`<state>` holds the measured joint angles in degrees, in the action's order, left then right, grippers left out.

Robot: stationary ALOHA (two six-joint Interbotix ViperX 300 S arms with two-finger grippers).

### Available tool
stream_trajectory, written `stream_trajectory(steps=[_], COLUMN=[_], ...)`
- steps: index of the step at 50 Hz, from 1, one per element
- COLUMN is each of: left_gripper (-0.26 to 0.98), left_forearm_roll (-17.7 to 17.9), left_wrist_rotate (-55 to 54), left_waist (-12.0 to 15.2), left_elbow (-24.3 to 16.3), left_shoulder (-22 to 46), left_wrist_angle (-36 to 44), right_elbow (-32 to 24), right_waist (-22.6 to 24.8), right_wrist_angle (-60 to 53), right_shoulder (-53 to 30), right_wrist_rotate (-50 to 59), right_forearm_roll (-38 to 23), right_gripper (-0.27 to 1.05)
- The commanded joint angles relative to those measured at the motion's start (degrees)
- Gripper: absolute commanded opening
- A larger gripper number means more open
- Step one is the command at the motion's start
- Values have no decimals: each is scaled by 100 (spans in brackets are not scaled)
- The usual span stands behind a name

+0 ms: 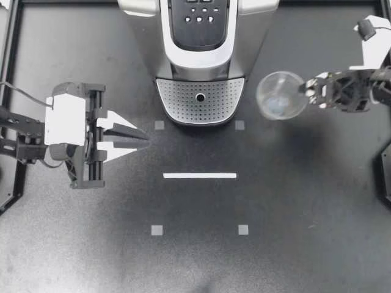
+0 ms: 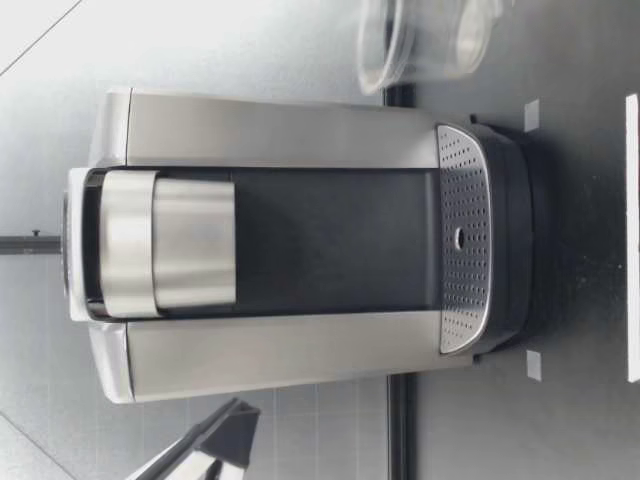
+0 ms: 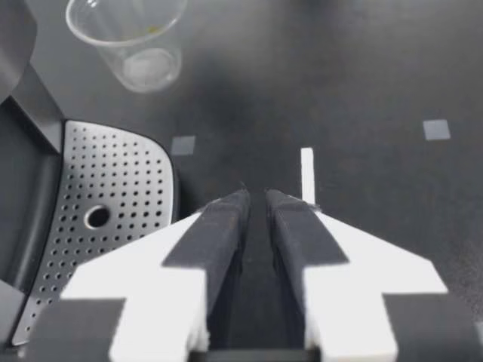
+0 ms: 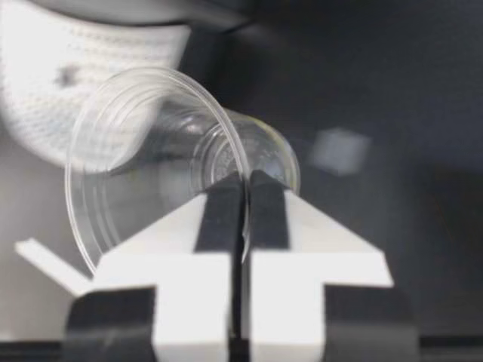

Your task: Place the coffee capsule inside the capsule container, then place the cup onto the center of the cup tray, then push the 'Hot Water' and 'Travel Mug' buttons.

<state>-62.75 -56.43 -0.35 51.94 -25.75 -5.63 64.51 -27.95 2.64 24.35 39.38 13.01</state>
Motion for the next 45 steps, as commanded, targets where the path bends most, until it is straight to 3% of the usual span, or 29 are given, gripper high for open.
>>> stream_trajectory(steps=[1, 12, 33, 45], left_gripper=[23, 23, 23, 23], left_forearm_roll=[9, 18, 35, 44], left_wrist_rotate=[0, 0, 0, 0], left_waist=[9, 9, 9, 9], left_elbow=[-53, -53, -26, 18], left_shoulder=[-35, -35, -62, -62], left_wrist_angle=[26, 18, 26, 26], right_elbow=[-281, -756, -1714, -1942], right_waist=[325, 756, 756, 659], right_wrist_angle=[-176, -800, -1063, -1143], right_shoulder=[-44, -686, -1907, -2188], right_wrist_rotate=[211, 510, 492, 475], right_forearm_roll=[9, -9, -62, -97], right_gripper=[3, 3, 3, 3])
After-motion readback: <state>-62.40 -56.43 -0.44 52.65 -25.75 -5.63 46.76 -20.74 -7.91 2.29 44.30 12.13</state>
